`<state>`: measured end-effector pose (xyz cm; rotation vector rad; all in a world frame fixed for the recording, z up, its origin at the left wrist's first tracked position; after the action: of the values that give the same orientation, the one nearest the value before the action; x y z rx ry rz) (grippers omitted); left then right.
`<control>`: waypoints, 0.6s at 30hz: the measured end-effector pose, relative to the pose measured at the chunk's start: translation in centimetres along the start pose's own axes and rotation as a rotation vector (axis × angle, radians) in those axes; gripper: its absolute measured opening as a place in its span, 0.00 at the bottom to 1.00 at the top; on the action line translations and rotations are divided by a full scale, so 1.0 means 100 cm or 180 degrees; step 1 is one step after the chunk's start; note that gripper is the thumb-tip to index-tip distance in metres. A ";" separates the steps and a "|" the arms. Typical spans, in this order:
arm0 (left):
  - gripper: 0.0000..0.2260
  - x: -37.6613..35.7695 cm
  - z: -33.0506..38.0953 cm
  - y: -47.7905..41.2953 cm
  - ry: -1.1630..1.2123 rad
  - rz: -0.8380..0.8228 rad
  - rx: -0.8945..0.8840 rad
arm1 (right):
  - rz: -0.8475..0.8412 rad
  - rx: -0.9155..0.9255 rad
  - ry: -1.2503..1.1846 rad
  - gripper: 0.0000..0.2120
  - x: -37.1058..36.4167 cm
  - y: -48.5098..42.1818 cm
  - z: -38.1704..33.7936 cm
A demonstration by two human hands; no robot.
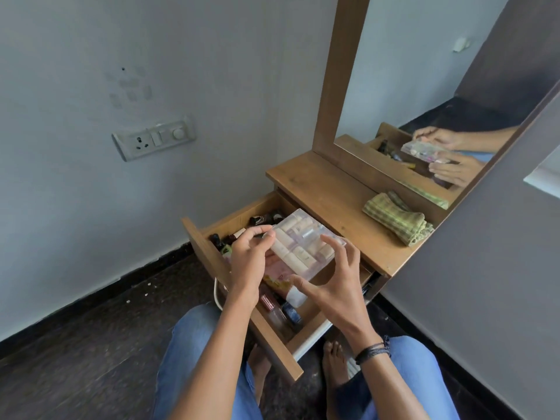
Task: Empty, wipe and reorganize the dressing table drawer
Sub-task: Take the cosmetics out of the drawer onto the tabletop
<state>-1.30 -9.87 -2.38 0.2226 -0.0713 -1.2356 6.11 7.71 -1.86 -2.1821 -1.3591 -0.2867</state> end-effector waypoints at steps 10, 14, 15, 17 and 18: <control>0.14 -0.005 0.003 -0.015 -0.0283 0.0152 -0.0400 | 0.0386 0.0059 0.0289 0.42 -0.002 -0.094 0.001; 0.12 -0.007 -0.003 -0.018 -0.0826 0.0054 -0.0588 | 0.0367 -0.0162 0.0314 0.41 -0.009 -0.133 0.012; 0.12 -0.008 -0.005 -0.019 -0.0993 -0.0019 -0.0627 | 0.0357 -0.0219 0.0306 0.40 -0.012 -0.141 0.015; 0.12 -0.012 -0.007 -0.019 -0.1244 -0.0134 -0.0710 | 0.0333 -0.0318 0.0310 0.40 -0.018 -0.154 0.021; 0.12 -0.014 -0.008 -0.019 -0.1342 -0.0167 -0.0781 | 0.0315 -0.0357 0.0323 0.40 -0.020 -0.160 0.023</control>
<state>-3.40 -9.10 -3.46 -0.2531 -0.2776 -1.3149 -9.12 12.90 0.69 -2.2852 -1.2019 -0.4393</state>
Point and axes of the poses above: each hand's wrist, its own y-axis away from the middle knuckle, its own x-axis out of the back of the hand, z = x × y, the point moved 4 cm from there along -y, towards the middle knuckle, and after that the axes turned 12 degrees about z, right-handed, at the moved point
